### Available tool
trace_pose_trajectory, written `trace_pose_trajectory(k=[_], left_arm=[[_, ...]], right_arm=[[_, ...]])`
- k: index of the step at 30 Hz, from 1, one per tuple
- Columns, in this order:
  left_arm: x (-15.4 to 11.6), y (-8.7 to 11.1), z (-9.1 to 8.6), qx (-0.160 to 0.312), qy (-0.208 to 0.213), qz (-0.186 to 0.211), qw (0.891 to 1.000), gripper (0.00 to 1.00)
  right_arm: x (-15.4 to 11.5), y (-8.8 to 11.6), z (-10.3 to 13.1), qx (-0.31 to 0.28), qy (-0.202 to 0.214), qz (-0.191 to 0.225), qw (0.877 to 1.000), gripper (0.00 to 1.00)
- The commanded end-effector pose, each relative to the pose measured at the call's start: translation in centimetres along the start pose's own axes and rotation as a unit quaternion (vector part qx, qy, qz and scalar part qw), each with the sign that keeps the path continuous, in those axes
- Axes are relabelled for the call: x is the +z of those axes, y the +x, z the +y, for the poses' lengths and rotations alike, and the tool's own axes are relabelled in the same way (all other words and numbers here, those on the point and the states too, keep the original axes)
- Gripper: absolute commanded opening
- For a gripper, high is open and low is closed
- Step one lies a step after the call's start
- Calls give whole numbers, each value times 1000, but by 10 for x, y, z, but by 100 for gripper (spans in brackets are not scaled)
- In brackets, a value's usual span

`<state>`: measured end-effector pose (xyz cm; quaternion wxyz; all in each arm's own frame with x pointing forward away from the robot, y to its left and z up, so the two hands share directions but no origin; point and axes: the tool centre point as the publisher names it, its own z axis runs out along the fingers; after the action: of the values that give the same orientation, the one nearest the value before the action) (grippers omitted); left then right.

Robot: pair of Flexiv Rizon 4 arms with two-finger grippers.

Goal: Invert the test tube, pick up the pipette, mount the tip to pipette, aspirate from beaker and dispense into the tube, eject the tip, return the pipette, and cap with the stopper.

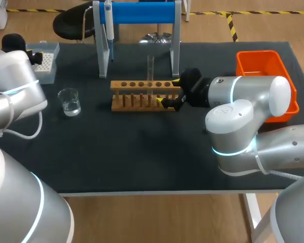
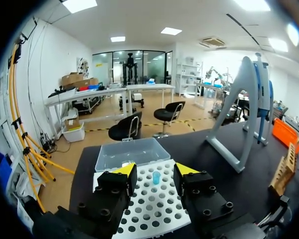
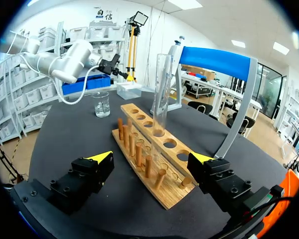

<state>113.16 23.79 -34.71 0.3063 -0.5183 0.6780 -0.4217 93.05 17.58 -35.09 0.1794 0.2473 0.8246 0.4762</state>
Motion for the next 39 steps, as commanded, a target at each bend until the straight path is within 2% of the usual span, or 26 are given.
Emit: trace_pose_trajectory(k=[1, 17, 22, 28, 39], left_arm=[[7, 0, 0, -1, 0, -4, 1000, 46], [16, -2, 5, -2, -9, -4, 1000, 45], [19, -1, 6, -1, -12, -3, 1000, 42], [20, 0, 7, 0, -14, -5, 1000, 34], [23, -1, 9, 0, -17, -5, 1000, 32]], right_arm=[[-1, 0, 0, 0, 1, 1, 1000, 100], [-1, 0, 0, 0, 1, 1, 1000, 100], [-1, 0, 0, 0, 1, 1, 1000, 100], [-1, 0, 0, 0, 1, 1, 1000, 100], [-1, 0, 0, 0, 1, 1, 1000, 100]])
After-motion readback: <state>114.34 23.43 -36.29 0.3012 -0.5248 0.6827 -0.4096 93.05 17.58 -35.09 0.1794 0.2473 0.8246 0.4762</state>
